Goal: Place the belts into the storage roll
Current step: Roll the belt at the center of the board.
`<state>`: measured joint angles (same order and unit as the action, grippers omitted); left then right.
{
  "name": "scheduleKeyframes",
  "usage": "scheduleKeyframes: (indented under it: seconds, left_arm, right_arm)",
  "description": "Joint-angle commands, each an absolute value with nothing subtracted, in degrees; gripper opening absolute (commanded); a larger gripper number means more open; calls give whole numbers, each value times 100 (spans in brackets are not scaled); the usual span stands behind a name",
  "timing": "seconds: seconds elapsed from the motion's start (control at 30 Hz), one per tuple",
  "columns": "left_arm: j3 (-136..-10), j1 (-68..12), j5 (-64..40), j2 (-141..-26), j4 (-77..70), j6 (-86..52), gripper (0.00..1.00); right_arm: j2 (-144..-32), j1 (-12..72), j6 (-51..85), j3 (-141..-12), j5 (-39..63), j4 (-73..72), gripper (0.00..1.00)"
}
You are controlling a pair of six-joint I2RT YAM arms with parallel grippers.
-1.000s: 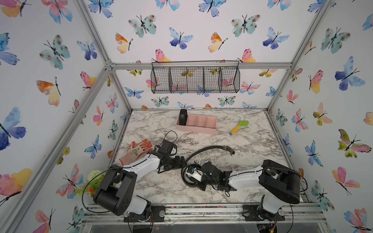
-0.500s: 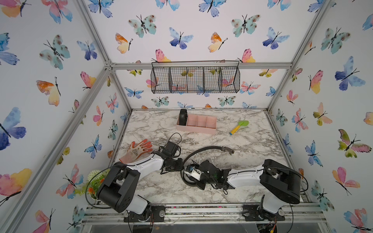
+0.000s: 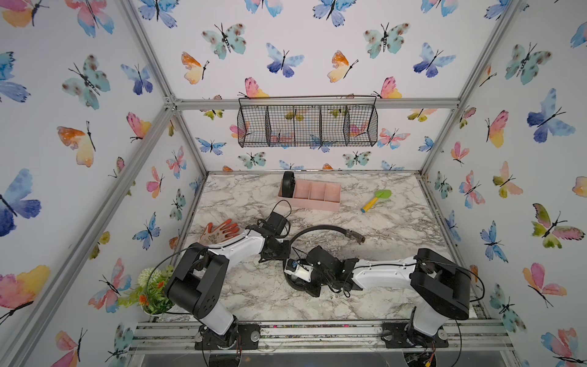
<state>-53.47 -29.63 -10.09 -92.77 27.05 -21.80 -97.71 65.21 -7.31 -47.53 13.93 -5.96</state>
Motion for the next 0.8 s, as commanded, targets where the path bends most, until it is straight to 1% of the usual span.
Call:
scheduleKeyframes:
  seconds: [0.0, 0.1, 0.23, 0.47, 0.53, 0.77]
  left_arm:
    - [-5893, -2944, -1073, -9616, 2806, -1970, 4]
    - [-6217, -3033, -1169, -9870, 2820, -1980, 3]
    - [-6789, -3326, -1004, -10312, 3082, -1906, 1]
    - [-6648, -3224, -884, -10208, 3019, -1866, 1]
    - [-6770, -3201, -927, -10296, 3005, -1758, 0]
    - [-7858, -3414, -977, -11126, 3229, -1458, 0]
  right_arm:
    - [-9887, 6592, -879, -4756, 1827, -278, 3]
    - [-9937, 6618, -896, -4820, 1862, -331, 3]
    - [-10093, 6778, -872, -5016, 1790, -409, 3]
    - [-10105, 6761, -930, -5181, 788, -526, 3]
    - [-10163, 6761, -1005, -5181, 656, -596, 3]
    - [-10154, 6762, -1117, -5150, 684, -864, 3]
